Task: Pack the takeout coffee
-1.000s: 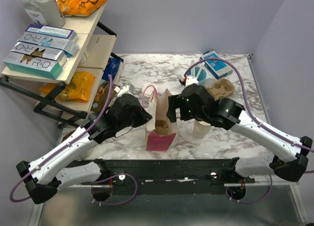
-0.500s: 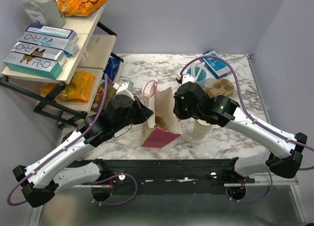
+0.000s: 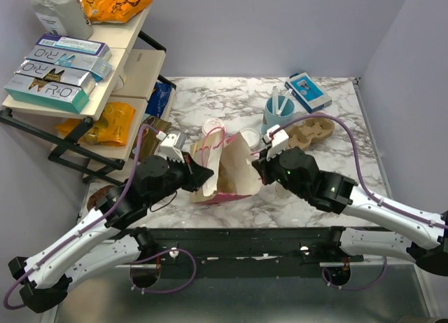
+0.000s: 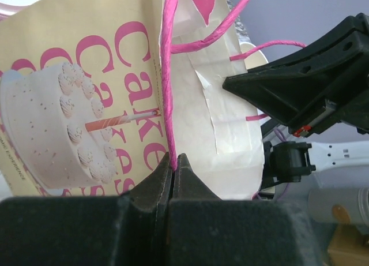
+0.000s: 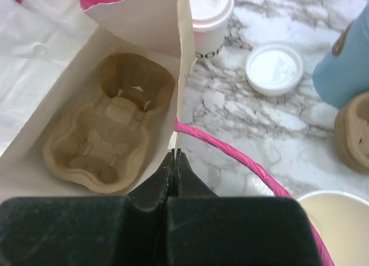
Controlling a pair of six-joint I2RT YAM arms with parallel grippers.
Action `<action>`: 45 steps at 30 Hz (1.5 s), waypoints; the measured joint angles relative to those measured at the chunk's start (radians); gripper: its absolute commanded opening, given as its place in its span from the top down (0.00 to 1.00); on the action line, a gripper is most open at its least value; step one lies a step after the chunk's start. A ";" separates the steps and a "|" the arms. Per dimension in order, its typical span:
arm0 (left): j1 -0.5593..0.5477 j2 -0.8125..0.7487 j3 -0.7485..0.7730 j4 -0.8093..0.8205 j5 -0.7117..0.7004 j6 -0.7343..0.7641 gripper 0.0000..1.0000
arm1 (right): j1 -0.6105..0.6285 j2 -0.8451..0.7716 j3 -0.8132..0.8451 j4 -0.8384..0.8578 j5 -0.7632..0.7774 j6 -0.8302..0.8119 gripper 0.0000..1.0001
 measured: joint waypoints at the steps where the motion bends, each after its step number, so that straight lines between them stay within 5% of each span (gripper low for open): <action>1: 0.000 -0.015 -0.021 0.013 0.006 0.010 1.00 | 0.014 -0.014 -0.034 0.056 0.009 -0.032 0.99; 10: -0.032 -0.058 -0.109 0.105 0.022 0.089 1.00 | 0.174 0.050 -0.100 0.397 0.230 -0.330 0.99; 22: -0.039 -0.191 -0.127 0.088 -0.043 0.137 1.00 | 0.187 0.014 -0.128 0.541 0.360 -0.422 0.99; 25: -0.039 -0.191 -0.150 0.071 -0.043 0.132 0.89 | 0.194 -0.003 -0.185 0.577 0.360 -0.432 0.99; 28: -0.039 -0.192 -0.167 0.060 -0.041 0.118 0.61 | 0.202 -0.006 -0.233 0.599 0.359 -0.454 0.99; 29: -0.039 -0.193 -0.174 0.054 -0.039 0.111 0.39 | 0.204 -0.006 -0.246 0.607 0.359 -0.461 0.99; 32: -0.039 -0.210 -0.184 0.034 -0.034 0.080 0.13 | 0.208 -0.008 -0.262 0.630 0.351 -0.489 0.99; 35: -0.040 -0.249 -0.187 0.010 -0.017 0.060 0.01 | 0.208 -0.029 -0.263 0.638 0.330 -0.509 0.99; 45: -0.041 -0.348 -0.038 -0.099 0.012 0.027 0.01 | 0.208 -0.096 -0.224 0.546 0.196 -0.533 0.99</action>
